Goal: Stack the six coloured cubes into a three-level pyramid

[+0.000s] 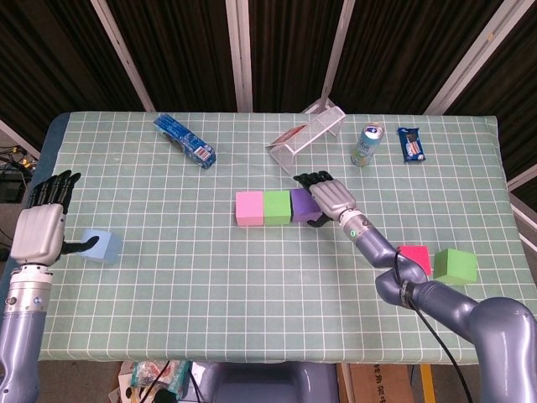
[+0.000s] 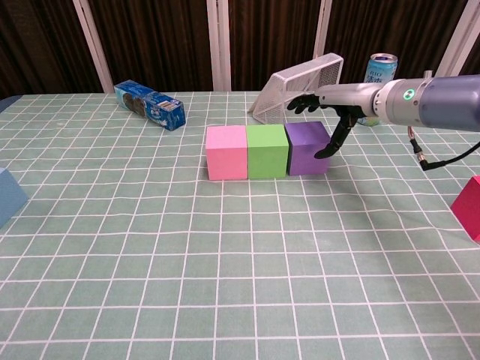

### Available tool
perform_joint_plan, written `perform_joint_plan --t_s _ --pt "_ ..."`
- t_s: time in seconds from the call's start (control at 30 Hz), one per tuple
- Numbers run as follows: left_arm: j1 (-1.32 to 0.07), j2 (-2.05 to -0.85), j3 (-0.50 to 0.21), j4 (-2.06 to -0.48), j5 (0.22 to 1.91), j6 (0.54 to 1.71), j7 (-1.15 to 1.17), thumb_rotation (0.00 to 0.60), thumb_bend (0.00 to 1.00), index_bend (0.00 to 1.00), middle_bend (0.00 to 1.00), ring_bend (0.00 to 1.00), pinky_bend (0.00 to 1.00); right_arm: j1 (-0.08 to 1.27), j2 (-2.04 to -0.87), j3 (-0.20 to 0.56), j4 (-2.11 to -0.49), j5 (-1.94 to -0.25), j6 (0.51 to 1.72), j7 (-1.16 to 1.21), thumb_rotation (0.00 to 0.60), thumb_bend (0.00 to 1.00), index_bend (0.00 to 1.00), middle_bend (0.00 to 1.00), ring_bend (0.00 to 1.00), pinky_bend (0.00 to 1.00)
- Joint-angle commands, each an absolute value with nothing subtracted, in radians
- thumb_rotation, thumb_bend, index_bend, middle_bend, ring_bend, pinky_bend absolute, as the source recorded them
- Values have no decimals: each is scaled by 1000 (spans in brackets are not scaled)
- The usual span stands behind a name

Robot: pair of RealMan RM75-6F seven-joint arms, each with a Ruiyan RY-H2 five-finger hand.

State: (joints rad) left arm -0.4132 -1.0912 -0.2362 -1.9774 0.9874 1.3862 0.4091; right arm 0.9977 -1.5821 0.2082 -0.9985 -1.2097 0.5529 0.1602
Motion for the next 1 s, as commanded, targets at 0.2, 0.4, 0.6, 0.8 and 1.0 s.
perform_joint_plan --t_s 0.2,0.4,0.6,0.8,1.0 --pt "-409 -1084 -233 -1993 1002 1390 404 600 82 0 26 0 50 968 -1551 212 -1081 -1159 586 100 600 261 0 140 80 0" --pt "-409 -1085 -233 -1999 1002 1393 409 600 82 0 26 0 50 972 -1566 225 -1085 -1143 599 88 600 262 0 158 96 0" --pt "-412 -1091 -231 -1993 993 1390 416 600 82 0 26 0 50 980 -1578 233 -1067 -1133 595 84 600 262 0 157 96 0" --pt "-414 -1094 -232 -1983 987 1384 414 600 82 0 26 0 50 983 -1585 233 -1052 -1123 584 79 600 261 0 161 96 0" --pt "-414 -1092 -233 -1981 989 1384 409 600 82 0 26 0 50 984 -1587 231 -1051 -1114 575 70 600 262 0 161 96 0"
